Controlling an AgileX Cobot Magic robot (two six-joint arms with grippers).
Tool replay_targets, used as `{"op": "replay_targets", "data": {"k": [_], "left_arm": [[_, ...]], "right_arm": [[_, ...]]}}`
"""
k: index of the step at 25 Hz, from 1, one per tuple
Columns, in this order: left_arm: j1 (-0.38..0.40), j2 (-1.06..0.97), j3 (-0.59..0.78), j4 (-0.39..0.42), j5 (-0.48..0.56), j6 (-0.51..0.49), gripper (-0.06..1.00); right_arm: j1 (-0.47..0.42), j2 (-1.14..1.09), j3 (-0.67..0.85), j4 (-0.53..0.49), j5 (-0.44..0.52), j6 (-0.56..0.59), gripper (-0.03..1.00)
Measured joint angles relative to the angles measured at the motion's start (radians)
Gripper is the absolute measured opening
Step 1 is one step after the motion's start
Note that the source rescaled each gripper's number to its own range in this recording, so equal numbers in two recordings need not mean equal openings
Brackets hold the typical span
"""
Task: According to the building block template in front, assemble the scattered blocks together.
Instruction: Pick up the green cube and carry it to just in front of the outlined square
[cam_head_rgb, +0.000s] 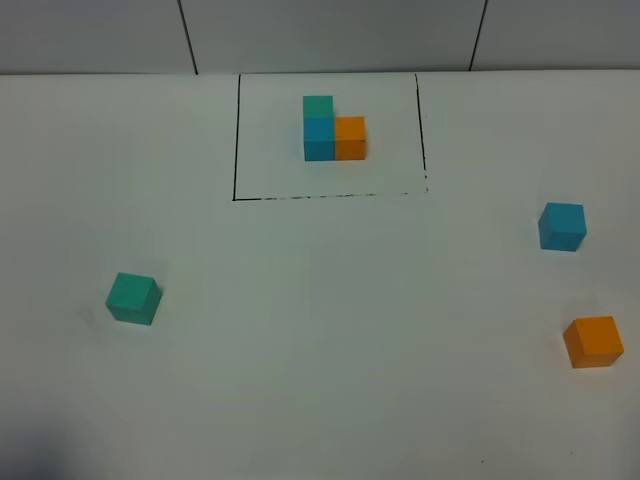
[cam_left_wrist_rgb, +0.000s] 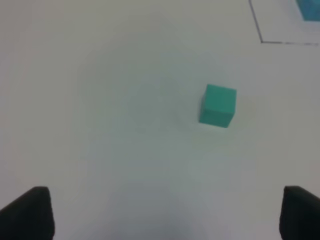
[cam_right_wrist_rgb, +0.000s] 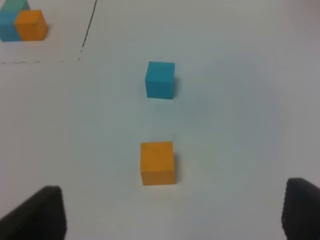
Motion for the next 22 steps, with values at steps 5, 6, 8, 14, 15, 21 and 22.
{"op": "replay_targets", "data": {"k": [5,6,8,14,15,21,22], "left_arm": [[0.0,0.434,-0.105,0.02,-0.032,-0.049,1.0],[0.0,0.531,-0.125,0.019,-0.046,-0.049,1.0],[0.0,0.72,-0.177,0.011,-0.079,-0.043,1.0],[-0.087,1.156,-0.369,-0.034,-0.129,0.034,1.0],[-0.117,1.214,-0.4,-0.033,-0.134,0.034,1.0],[-0.218,1.421,-0.484,0.018,-0.167,-0.044,1.0],[-0.224,1.44,-0.484,0.019,-0.177,-0.046,1.0]], "right_arm": [[0.0,0.0,0.0,0.0,0.0,0.0,0.75],[0.0,0.0,0.0,0.0,0.0,0.0,0.75],[0.0,0.0,0.0,0.0,0.0,0.0,0.75],[0.0,0.0,0.0,0.0,0.0,0.0,0.75],[0.0,0.0,0.0,0.0,0.0,0.0,0.75],[0.0,0.0,0.0,0.0,0.0,-0.001,0.75],[0.0,0.0,0.0,0.0,0.0,-0.001,0.75]]}}
